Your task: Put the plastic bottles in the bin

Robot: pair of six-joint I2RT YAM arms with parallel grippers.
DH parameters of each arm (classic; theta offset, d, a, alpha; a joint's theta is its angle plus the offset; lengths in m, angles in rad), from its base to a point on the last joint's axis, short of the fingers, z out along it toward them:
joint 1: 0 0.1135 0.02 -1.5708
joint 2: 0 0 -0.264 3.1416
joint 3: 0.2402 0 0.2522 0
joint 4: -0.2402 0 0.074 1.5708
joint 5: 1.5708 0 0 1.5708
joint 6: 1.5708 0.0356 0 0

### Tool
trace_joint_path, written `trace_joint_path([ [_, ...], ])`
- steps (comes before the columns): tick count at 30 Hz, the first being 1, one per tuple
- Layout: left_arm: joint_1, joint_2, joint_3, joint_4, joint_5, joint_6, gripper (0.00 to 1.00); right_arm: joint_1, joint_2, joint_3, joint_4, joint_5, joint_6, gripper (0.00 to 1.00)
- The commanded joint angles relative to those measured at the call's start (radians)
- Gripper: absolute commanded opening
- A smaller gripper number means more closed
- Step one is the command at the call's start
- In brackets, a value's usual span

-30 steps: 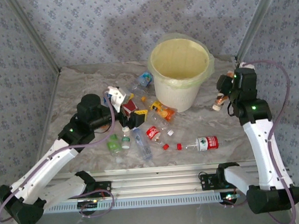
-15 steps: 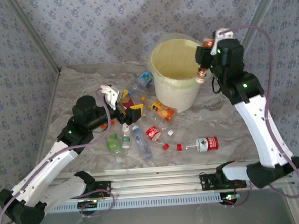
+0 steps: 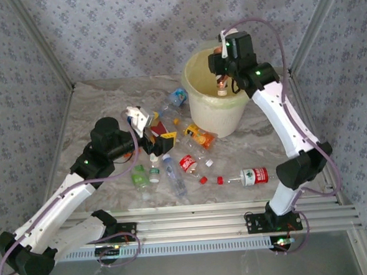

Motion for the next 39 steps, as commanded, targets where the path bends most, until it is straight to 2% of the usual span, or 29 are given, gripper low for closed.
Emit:
trace_joint_path([
  [1, 0.005, 0.011, 0.049, -0.018, 0.023, 0.031, 1.00, -0.017, 0.048, 0.043, -0.069, -0.079, -0.017, 0.53],
  [10, 0.002, 0.038, 0.061, -0.035, 0.037, 0.035, 1.00, -0.074, 0.189, 0.067, -0.169, -0.199, 0.040, 0.52],
  [23, -0.009, 0.064, 0.077, -0.062, 0.049, 0.046, 1.00, -0.093, 0.354, 0.157, -0.322, -0.218, 0.077, 0.56],
  [27, -0.012, 0.068, 0.080, -0.067, 0.050, 0.049, 1.00, -0.093, 0.363, 0.155, -0.322, -0.221, 0.082, 0.59],
  [35, -0.015, 0.071, 0.082, -0.070, 0.061, 0.051, 1.00, -0.094, 0.327, 0.166, -0.323, -0.201, 0.087, 0.73],
  [39, -0.017, 0.074, 0.082, -0.070, 0.066, 0.051, 1.00, -0.097, 0.304, 0.176, -0.329, -0.192, 0.087, 0.77],
])
